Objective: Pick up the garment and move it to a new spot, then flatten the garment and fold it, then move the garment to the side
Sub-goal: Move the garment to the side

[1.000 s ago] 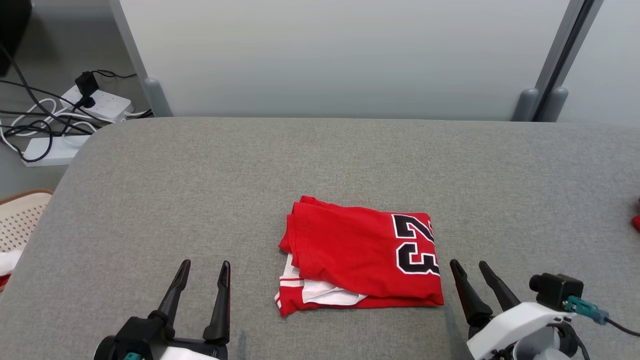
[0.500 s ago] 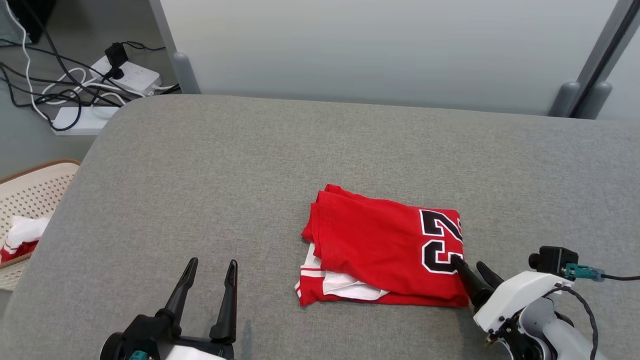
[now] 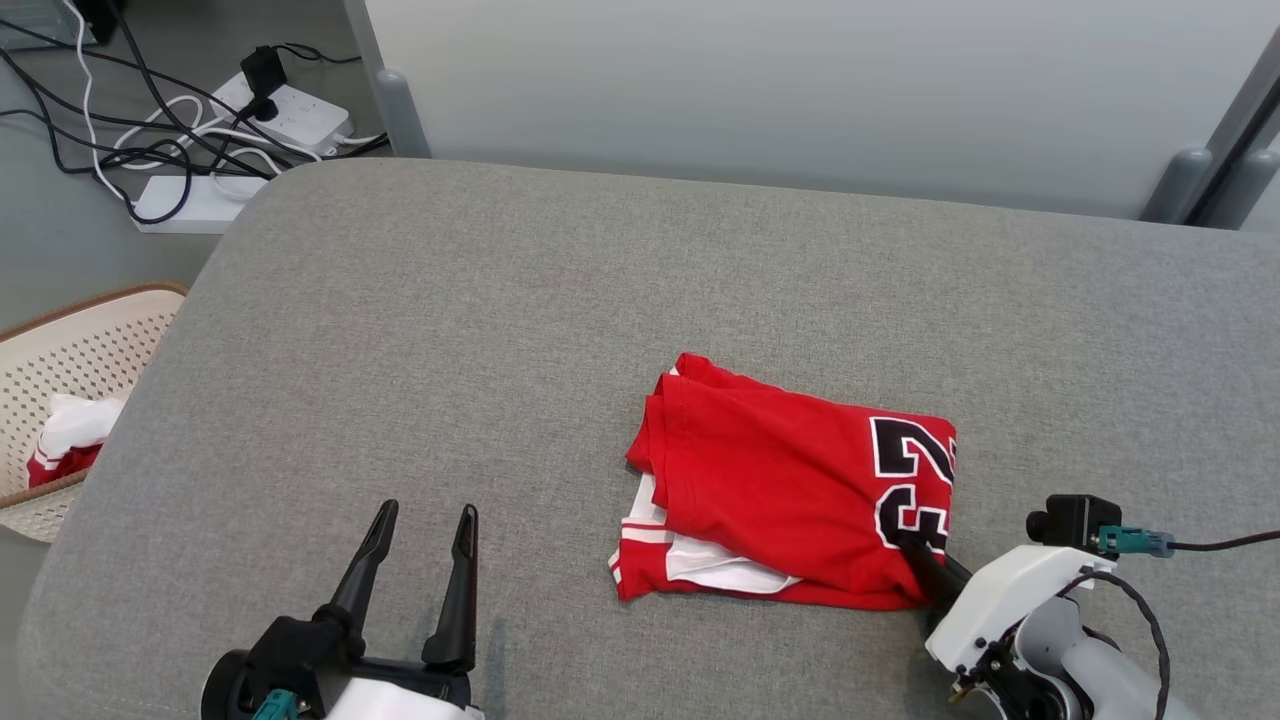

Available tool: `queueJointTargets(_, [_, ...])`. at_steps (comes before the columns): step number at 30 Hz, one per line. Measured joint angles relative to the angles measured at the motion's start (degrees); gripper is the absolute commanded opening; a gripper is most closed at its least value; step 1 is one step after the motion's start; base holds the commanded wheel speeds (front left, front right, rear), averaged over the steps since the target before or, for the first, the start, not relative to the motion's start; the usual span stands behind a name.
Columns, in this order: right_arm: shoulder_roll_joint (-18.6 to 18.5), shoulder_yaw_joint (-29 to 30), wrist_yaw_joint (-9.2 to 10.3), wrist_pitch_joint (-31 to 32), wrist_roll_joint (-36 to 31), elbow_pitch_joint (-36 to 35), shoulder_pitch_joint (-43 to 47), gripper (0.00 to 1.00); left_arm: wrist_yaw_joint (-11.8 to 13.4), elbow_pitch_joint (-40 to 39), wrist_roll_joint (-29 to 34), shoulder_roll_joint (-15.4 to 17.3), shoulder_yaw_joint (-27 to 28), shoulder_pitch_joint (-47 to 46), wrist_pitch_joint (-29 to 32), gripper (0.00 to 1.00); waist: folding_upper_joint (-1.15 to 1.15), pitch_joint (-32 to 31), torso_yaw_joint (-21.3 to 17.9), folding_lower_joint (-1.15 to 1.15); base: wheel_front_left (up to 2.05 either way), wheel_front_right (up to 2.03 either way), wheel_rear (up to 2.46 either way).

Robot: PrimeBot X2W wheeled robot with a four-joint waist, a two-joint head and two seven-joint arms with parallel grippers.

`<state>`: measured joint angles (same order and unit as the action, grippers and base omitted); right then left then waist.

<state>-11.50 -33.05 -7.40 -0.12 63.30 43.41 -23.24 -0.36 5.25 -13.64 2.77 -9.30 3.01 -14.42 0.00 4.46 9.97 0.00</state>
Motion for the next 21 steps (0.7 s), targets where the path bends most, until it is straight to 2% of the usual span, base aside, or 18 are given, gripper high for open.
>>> queueJointTargets(6, [-1.8,-4.2,0.0,-3.2,-0.3,0.0,-1.6,0.0,0.2,-0.1,0.0,0.0,0.0,0.0,0.0,1.0,0.0,0.3,-0.4,0.0,0.0,0.0,0.0])
queueJointTargets(13, [-4.4,-8.6,0.0,-9.4,-3.6,-0.1,-3.9,0.0,0.2,0.0,0.0,0.0,-0.1,0.0,0.0,1.0,0.0,0.1,-1.6,0.0,0.0,0.0,0.0])
queueJointTargets(21, [-6.3,-11.8,0.0,-11.9,-6.2,-0.1,-7.0,0.0,0.2,-0.4,0.4,0.0,-0.2,-0.1,0.0,1.0,0.0,0.6,-4.9,0.0,0.0,0.0,0.0])
